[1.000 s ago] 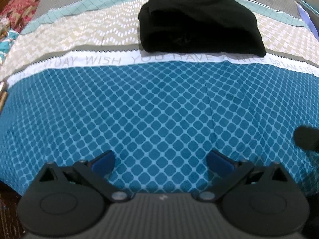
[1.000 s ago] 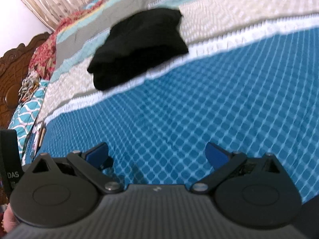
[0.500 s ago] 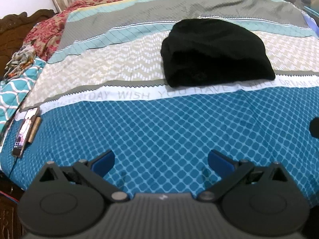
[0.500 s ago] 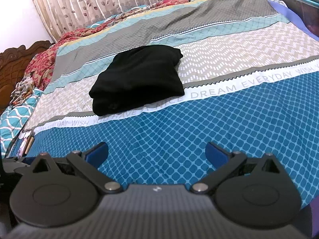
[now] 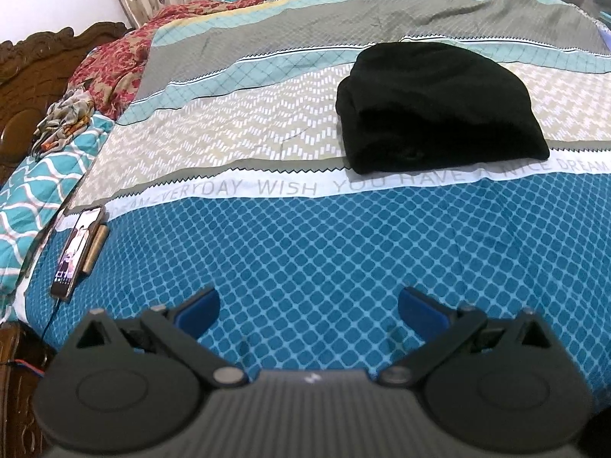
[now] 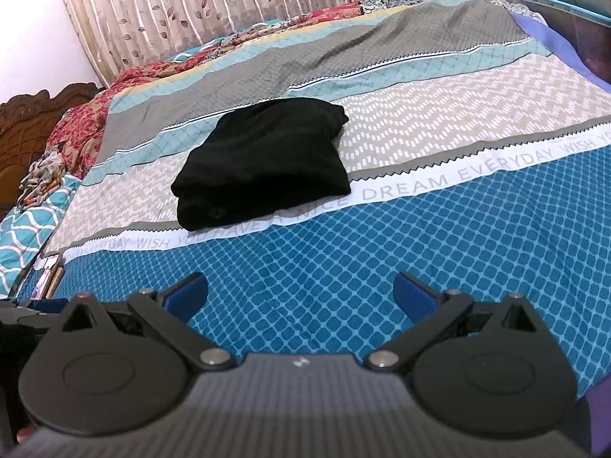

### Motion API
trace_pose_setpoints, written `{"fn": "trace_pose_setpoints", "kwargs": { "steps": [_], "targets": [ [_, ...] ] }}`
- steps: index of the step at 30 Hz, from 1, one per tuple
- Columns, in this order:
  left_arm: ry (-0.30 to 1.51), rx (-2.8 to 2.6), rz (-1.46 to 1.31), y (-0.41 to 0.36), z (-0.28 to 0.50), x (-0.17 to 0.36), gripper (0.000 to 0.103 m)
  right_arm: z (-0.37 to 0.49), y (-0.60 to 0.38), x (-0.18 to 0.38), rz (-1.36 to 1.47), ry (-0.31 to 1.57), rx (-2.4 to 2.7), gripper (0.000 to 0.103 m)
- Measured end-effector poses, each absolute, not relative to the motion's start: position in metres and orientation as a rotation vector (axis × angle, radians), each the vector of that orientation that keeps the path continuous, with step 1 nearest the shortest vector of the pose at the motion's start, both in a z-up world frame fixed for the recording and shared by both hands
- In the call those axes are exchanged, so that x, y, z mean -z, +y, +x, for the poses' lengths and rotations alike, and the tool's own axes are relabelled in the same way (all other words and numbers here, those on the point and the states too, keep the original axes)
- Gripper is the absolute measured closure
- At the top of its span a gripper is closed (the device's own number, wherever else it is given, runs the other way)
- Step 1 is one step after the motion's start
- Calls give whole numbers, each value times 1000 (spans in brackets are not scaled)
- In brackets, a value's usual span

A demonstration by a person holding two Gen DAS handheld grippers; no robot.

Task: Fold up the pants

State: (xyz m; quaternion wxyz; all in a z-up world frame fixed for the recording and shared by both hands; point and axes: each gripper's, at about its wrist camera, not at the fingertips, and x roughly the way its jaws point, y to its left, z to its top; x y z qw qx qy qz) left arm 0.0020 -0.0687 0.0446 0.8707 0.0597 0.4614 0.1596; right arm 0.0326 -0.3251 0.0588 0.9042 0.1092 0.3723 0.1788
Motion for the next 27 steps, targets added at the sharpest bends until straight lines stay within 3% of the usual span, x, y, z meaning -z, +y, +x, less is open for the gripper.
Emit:
{"fn": "trace_pose_setpoints", "kwargs": {
  "steps": [27],
  "targets": [
    [983,-379,107,-58,5,-45,0,35,-331,-59,242,774,-367,0]
  ]
}}
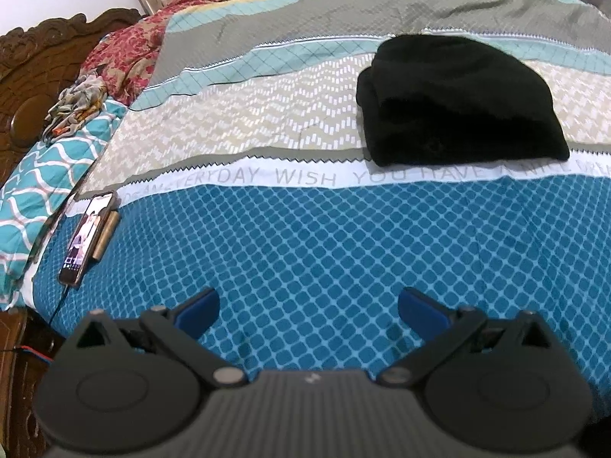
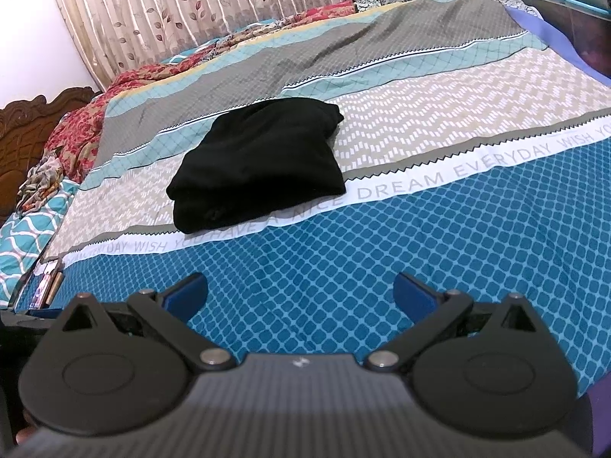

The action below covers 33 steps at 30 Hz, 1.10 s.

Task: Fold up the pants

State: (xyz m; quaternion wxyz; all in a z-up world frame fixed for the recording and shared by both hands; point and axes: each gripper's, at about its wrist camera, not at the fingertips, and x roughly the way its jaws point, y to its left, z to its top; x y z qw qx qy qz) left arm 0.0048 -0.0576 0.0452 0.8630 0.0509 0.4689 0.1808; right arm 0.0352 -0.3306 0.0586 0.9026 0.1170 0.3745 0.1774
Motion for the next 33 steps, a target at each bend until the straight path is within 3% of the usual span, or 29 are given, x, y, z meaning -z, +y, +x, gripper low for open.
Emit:
{"fn": "trace_pose_setpoints", "kwargs": {
  "steps": [33],
  "targets": [
    [1119,-315,74,-66,9,-33,0,39,-340,-55,264,791,-374,0]
  ]
}}
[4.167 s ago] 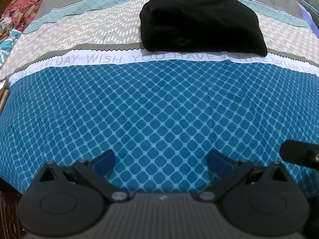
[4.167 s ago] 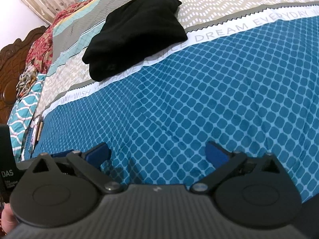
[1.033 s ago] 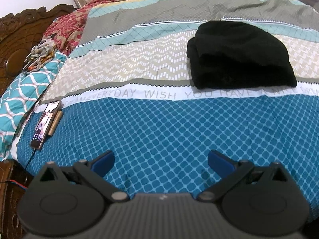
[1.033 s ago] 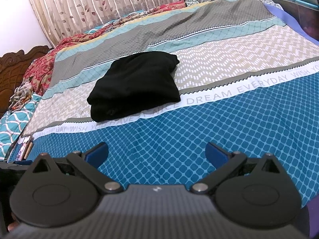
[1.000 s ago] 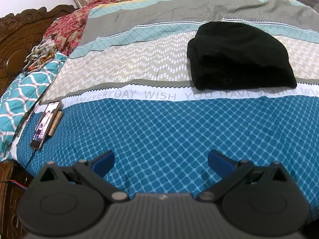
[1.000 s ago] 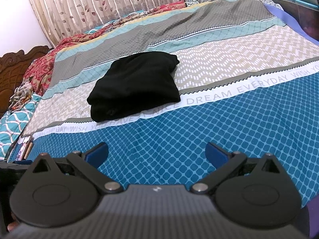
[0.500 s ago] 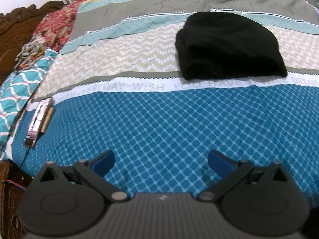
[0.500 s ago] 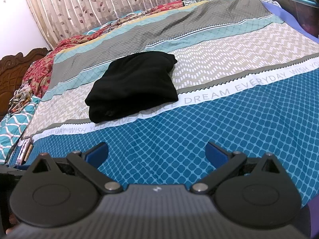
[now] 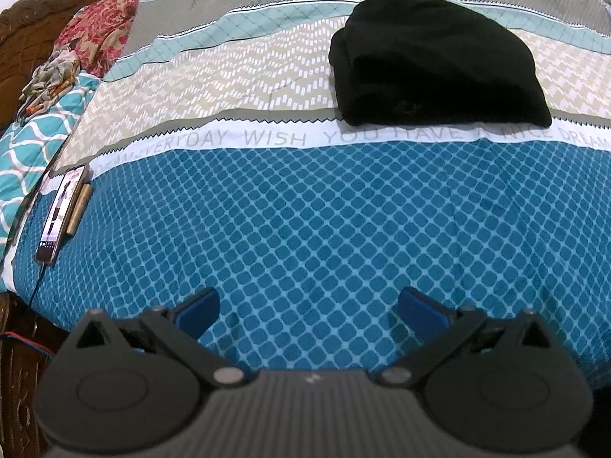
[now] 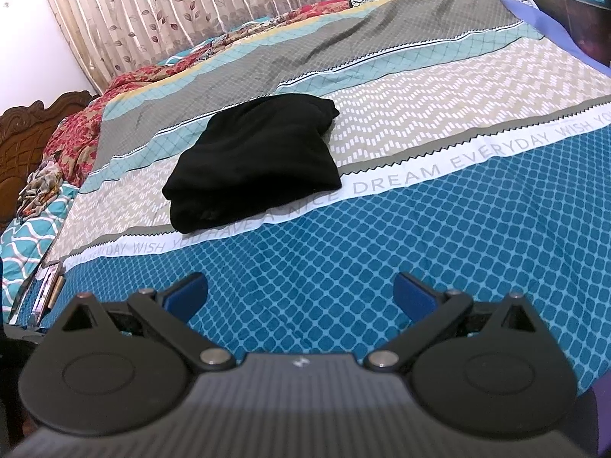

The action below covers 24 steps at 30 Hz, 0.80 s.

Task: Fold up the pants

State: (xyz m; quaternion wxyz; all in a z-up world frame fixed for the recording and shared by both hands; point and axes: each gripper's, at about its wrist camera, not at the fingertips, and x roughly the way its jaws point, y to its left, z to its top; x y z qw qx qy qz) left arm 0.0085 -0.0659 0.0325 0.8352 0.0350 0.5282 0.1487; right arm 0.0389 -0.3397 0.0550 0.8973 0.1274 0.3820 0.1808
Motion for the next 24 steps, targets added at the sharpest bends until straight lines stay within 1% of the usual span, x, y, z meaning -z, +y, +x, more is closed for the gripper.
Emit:
{"fn": "trace_pose_setpoints", "kwargs": {
  "steps": [24],
  "targets": [
    [1176,-306,115,-67,9,-18,0,41,-343,-51,273,811,-376,0]
  ]
}}
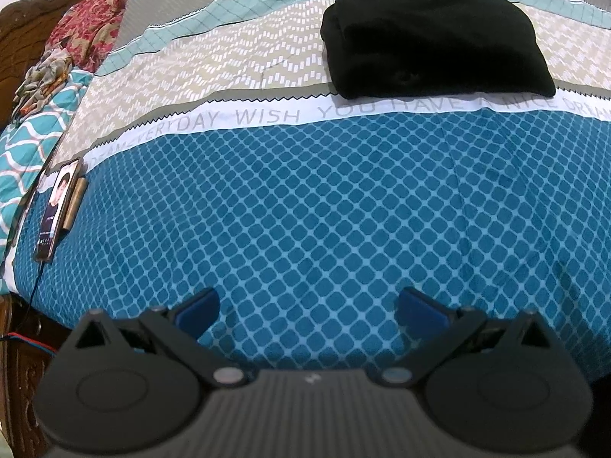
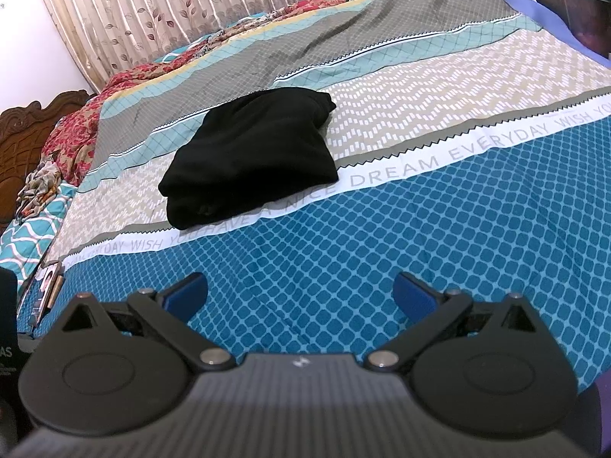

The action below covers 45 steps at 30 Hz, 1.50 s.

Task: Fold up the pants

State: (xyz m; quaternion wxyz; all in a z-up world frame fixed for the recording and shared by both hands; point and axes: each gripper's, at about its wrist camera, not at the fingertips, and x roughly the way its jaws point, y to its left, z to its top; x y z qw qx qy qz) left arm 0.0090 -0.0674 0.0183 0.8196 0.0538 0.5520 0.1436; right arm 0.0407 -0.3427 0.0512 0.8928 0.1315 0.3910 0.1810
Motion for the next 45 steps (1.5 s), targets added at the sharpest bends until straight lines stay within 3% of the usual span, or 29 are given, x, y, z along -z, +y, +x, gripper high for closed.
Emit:
{"fn": "trace_pose_setpoints", "kwargs": {
  "steps": [45],
  "targets": [
    [1204,-313,152,-69,14,-6,0,47,-348,-43,292,842,-375,0]
  ]
}}
